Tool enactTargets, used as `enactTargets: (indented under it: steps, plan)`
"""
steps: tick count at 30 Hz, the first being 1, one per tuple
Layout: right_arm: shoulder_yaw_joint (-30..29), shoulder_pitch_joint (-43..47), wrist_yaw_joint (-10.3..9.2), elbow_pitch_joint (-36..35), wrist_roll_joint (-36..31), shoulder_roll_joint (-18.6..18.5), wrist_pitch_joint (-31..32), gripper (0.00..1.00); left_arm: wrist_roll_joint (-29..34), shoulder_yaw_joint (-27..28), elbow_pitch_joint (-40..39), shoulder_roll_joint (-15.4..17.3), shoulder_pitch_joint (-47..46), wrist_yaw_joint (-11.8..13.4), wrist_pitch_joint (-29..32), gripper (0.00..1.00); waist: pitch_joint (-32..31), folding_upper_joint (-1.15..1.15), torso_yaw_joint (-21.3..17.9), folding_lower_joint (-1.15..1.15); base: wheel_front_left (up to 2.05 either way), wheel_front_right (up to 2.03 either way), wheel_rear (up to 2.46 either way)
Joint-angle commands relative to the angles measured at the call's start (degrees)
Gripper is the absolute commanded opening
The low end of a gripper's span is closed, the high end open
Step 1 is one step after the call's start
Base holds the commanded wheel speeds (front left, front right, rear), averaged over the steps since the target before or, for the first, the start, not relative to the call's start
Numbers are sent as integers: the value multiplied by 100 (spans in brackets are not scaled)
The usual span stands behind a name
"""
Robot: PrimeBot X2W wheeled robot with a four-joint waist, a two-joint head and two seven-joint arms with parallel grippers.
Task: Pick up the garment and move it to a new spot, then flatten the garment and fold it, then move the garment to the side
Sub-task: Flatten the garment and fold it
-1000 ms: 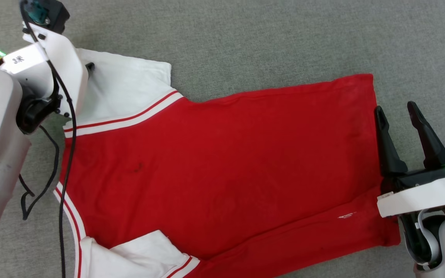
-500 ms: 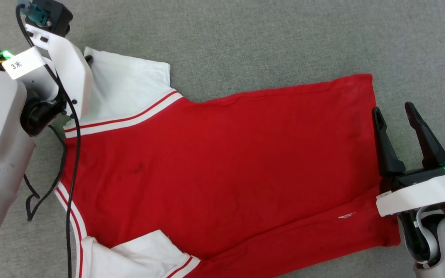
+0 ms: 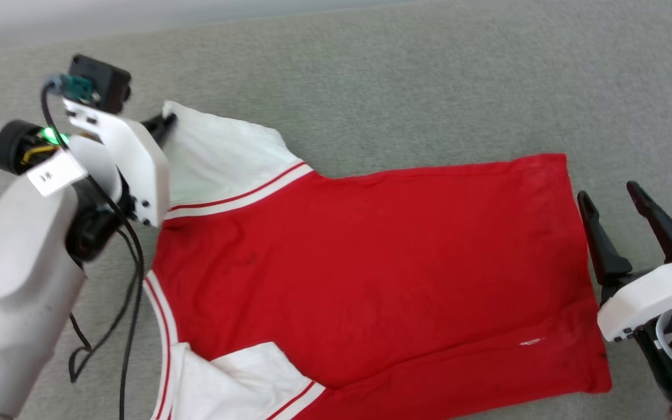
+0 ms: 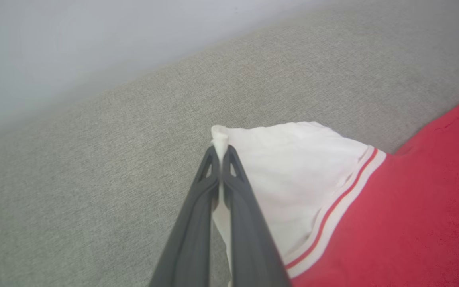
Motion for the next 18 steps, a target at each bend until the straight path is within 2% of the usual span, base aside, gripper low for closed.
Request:
enactTargets:
  steps: [1, 12, 14, 18]
  plan:
    - [40, 73, -7, -9, -4, -58, 98, 100, 28, 1, -77, 16, 111, 46, -30, 0, -133, 0, 147, 1, 0, 0, 0]
    - [132, -646, -7, 368, 574, -1153, 2452, 100, 28, -63, -2022, 242, 964, 573, 78, 0, -63, 0, 640, 1, 0, 0, 0]
    - [216, -884, -7, 540, 679, -1306, 2750, 100, 54, -64, -2332, 284, 1094, 675, 85, 0, 10, 0, 710, 1, 0, 0, 0]
    - [710, -1204, -8, 909, 647, -1862, 3127, 100, 20, -49, -2805, 281, 1255, 835, 32, 0, 161, 0, 879, 1, 0, 0, 0]
